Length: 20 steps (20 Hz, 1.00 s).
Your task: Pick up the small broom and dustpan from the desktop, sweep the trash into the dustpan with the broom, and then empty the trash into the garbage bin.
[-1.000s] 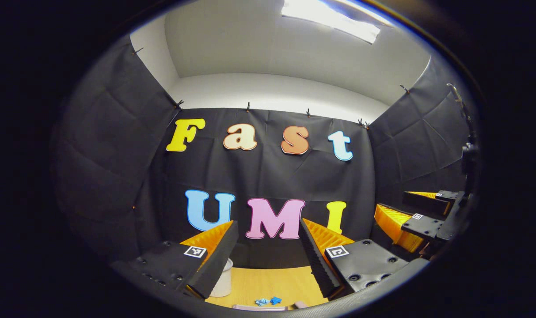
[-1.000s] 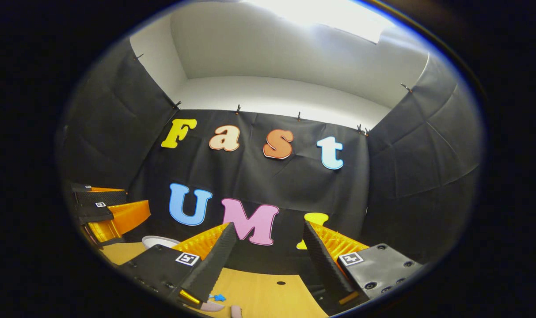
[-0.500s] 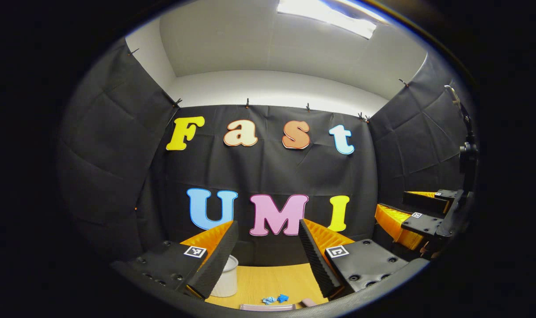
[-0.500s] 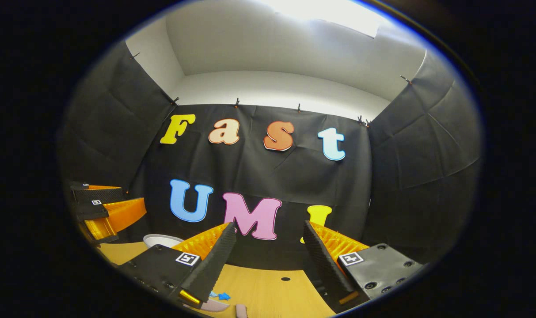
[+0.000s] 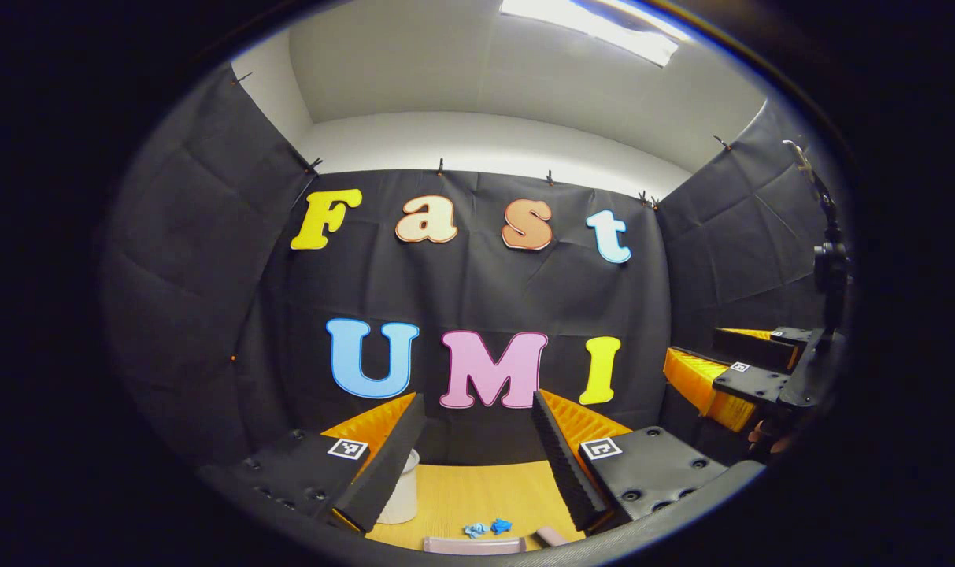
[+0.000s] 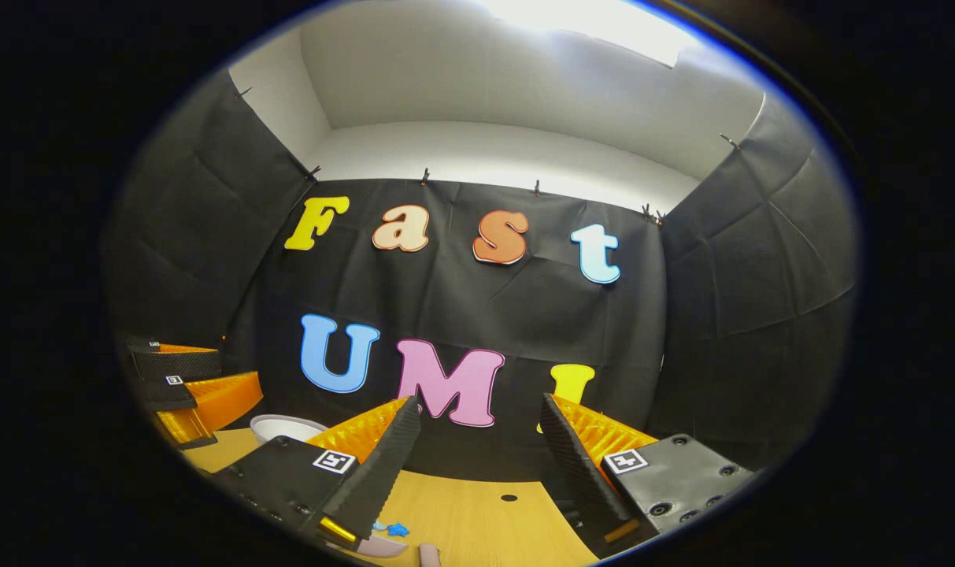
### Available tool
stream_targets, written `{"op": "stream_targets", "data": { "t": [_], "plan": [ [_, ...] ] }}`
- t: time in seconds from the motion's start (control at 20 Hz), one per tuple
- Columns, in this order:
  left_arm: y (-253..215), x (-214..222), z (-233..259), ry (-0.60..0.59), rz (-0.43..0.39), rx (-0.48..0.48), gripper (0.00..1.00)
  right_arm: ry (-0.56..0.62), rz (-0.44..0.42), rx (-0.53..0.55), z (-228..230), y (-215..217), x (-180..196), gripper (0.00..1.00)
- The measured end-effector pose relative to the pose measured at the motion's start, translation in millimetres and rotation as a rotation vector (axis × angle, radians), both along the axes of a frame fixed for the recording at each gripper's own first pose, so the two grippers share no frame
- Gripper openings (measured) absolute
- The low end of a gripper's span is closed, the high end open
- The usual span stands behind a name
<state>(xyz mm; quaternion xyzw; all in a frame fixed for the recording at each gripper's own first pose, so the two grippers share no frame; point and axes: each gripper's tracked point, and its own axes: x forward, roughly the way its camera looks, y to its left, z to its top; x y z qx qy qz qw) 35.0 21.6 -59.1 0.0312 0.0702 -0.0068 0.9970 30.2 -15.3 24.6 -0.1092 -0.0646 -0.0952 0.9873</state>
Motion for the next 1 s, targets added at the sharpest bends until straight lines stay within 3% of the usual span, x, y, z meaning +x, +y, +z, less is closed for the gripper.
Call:
{"op": "stream_targets", "data": {
  "t": [0.1, 0.25, 0.45, 0.75, 0.9, 1.0],
  "plan": [
    [0.0, 4.7, -6.1, 0.011, -0.004, -0.004, 0.77, 0.005, 0.004, 0.0, -4.1, 3.6, 7.5, 0.98],
    [-1.9, 12.0, -23.3, 0.054, -0.018, -0.014, 0.81, 0.027, 0.006, 0.01, -17.0, 4.0, 16.8, 0.98],
    [-6.3, 21.4, -66.1, 0.195, -0.045, -0.053, 0.8, 0.108, 0.014, 0.062, -51.8, -1.0, 40.0, 0.96],
    [8.7, 10.4, -185.8, 0.635, 0.041, -0.136, 0.81, 0.305, 0.051, 0.194, -142.3, -2.7, 78.4, 0.98],
    [2.9, -10.8, -252.4, 0.956, 0.115, -0.257, 0.79, 0.499, 0.076, 0.269, -219.2, -4.0, 86.2, 0.98],
    [-0.5, -30.9, -283.9, 1.181, 0.148, -0.324, 0.83, 0.666, 0.068, 0.37, -276.6, -8.6, 80.2, 0.99]
  ]
}}
